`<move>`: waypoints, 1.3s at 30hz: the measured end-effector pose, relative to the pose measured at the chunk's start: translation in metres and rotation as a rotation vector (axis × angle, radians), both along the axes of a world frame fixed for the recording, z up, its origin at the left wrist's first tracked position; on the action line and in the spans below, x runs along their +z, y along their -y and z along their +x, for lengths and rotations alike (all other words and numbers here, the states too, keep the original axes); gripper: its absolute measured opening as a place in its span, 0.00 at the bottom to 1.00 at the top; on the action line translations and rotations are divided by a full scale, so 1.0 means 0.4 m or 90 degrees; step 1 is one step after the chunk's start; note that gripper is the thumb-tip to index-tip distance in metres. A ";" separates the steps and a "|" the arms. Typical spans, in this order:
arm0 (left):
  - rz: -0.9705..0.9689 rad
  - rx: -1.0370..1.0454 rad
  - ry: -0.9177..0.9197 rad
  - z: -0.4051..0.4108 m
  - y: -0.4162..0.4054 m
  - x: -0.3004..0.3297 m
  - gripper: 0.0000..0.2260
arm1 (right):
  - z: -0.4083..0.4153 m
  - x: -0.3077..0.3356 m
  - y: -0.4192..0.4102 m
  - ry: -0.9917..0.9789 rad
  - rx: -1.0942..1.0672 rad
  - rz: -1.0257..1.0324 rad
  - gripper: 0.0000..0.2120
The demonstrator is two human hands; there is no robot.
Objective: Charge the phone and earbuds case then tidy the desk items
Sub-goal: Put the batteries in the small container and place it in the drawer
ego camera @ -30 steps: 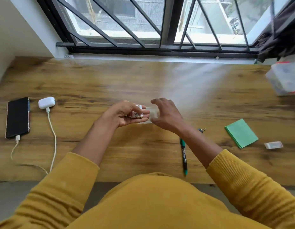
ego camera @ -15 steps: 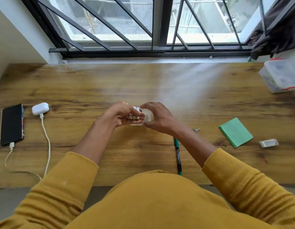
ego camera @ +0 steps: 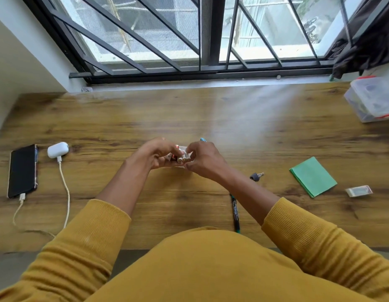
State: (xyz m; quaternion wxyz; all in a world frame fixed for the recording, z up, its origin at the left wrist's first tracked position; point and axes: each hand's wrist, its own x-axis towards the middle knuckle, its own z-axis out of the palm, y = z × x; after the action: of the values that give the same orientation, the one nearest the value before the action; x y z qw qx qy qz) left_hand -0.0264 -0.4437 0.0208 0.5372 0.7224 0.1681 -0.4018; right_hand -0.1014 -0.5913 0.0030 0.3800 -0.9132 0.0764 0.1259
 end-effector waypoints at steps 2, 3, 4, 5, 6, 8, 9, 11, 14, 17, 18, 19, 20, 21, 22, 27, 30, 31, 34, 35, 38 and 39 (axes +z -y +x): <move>0.008 0.012 0.001 0.000 0.001 0.005 0.13 | 0.004 -0.004 0.000 0.006 0.010 -0.026 0.15; 0.008 0.016 -0.001 0.001 0.001 0.004 0.12 | 0.005 -0.006 0.000 0.016 0.020 -0.040 0.14; 0.009 0.022 -0.002 0.001 0.001 0.003 0.13 | 0.003 -0.007 -0.001 0.028 0.032 -0.054 0.13; 0.010 0.026 -0.004 0.002 0.000 0.002 0.13 | 0.000 -0.009 -0.001 0.042 0.040 -0.067 0.13; 0.014 0.031 -0.007 0.003 0.000 0.000 0.14 | -0.002 -0.010 -0.001 0.058 0.045 -0.080 0.12; 0.011 0.047 -0.017 0.006 -0.001 -0.003 0.14 | -0.006 -0.018 0.000 0.080 0.052 -0.099 0.11; 0.007 0.049 -0.018 0.006 0.000 0.000 0.13 | -0.007 -0.022 0.000 0.088 0.053 -0.103 0.10; 0.009 0.036 -0.006 0.007 0.002 0.007 0.10 | -0.009 -0.028 0.001 0.098 0.056 -0.106 0.10; 0.035 0.009 0.020 0.011 0.006 0.020 0.09 | -0.010 -0.030 0.000 0.108 0.060 -0.108 0.10; 0.059 -0.002 0.058 0.016 0.009 0.024 0.10 | -0.010 -0.036 0.001 0.107 0.060 -0.116 0.11; 0.068 -0.013 0.074 0.015 0.011 0.026 0.08 | -0.010 -0.039 0.002 0.108 0.062 -0.117 0.12; 0.081 -0.026 0.091 0.012 0.013 0.026 0.06 | -0.011 -0.042 0.004 0.109 0.065 -0.117 0.13; 0.100 -0.038 0.112 0.009 0.016 0.026 0.07 | -0.012 -0.044 0.005 0.110 0.069 -0.116 0.13; 0.123 -0.047 0.137 0.006 0.020 0.023 0.09 | -0.011 -0.046 0.006 0.110 0.072 -0.117 0.14; 0.146 -0.053 0.166 0.004 0.022 0.019 0.11 | -0.011 -0.048 0.006 0.109 0.076 -0.117 0.14; 0.211 -0.064 0.257 0.009 0.016 -0.011 0.12 | -0.009 -0.047 0.004 0.093 0.080 -0.127 0.12; 0.270 -0.056 0.326 0.004 0.005 -0.018 0.09 | -0.008 -0.045 0.006 0.088 0.080 -0.135 0.12; 0.304 -0.063 0.358 0.000 0.001 -0.022 0.09 | -0.006 -0.044 0.007 0.090 0.079 -0.135 0.12; 0.343 -0.080 0.412 -0.015 -0.007 -0.033 0.10 | -0.003 -0.038 0.009 0.108 0.072 -0.126 0.13; 0.346 -0.083 0.417 -0.019 -0.008 -0.035 0.10 | -0.001 -0.036 0.009 0.111 0.073 -0.126 0.14; 0.350 -0.078 0.438 -0.027 -0.004 -0.037 0.10 | 0.006 -0.029 0.008 0.104 0.092 -0.130 0.15; 0.355 -0.076 0.450 -0.029 -0.002 -0.038 0.10 | 0.009 -0.029 0.007 0.100 0.101 -0.133 0.16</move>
State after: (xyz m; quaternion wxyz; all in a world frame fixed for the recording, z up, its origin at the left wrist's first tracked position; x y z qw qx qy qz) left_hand -0.0382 -0.4430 0.0057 0.3224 0.9407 0.0338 -0.1000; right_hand -0.0979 -0.5942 -0.0084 0.2764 -0.9580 -0.0129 0.0753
